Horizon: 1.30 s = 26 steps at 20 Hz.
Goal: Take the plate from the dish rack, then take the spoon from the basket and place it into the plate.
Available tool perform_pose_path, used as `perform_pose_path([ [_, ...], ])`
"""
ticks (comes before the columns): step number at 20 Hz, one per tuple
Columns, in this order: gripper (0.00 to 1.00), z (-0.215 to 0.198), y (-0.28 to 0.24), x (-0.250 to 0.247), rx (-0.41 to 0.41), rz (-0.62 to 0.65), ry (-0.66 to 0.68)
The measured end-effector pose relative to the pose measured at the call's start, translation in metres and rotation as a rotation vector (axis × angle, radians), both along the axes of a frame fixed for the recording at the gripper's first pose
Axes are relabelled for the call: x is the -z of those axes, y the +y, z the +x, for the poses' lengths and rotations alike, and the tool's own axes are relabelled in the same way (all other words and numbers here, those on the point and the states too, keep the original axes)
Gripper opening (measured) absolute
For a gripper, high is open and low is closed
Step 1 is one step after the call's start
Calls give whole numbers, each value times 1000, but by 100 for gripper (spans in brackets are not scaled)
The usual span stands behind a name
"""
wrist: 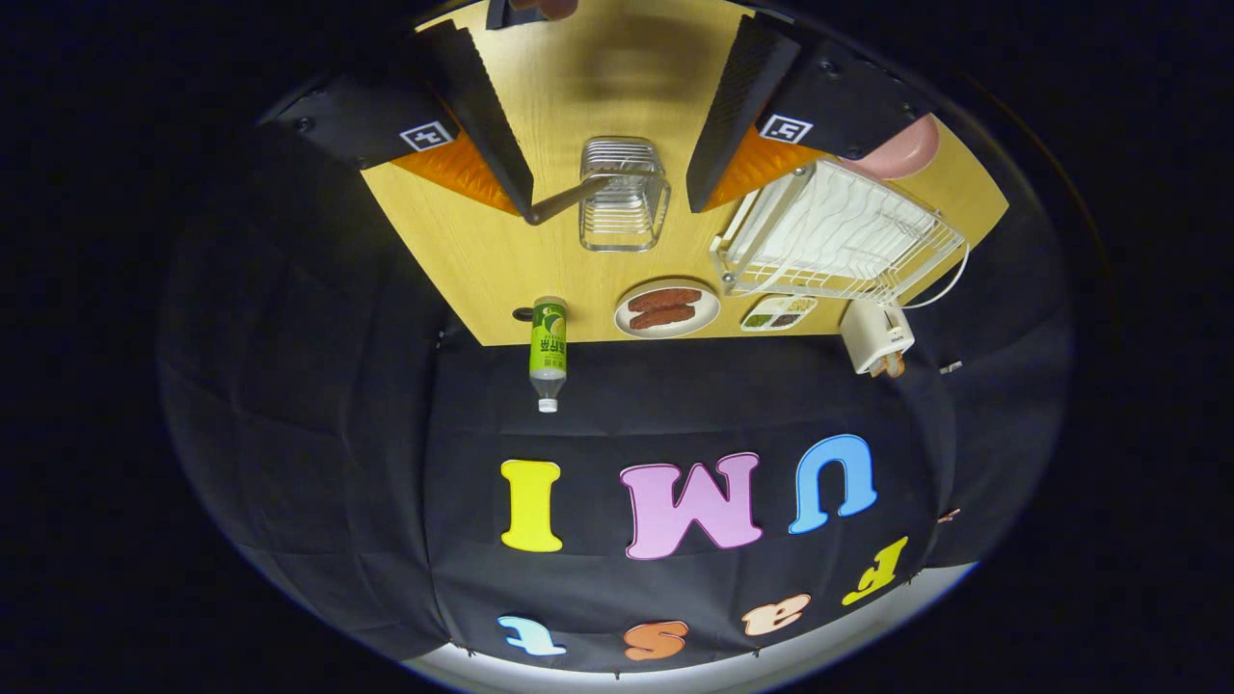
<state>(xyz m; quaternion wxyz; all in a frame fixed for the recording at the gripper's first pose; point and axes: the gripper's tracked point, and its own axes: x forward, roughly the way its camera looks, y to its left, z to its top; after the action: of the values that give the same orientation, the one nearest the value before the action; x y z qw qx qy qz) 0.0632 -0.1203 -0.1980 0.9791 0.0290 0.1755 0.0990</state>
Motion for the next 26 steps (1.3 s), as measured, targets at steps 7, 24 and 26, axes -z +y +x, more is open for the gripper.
perform_pose_path([
  [7,98,52,-9,36,-56,4,-32],
  [24,25,61,48,41,-200,37,-29],
  [26,19,62,51,41,-222,13,-32],
])
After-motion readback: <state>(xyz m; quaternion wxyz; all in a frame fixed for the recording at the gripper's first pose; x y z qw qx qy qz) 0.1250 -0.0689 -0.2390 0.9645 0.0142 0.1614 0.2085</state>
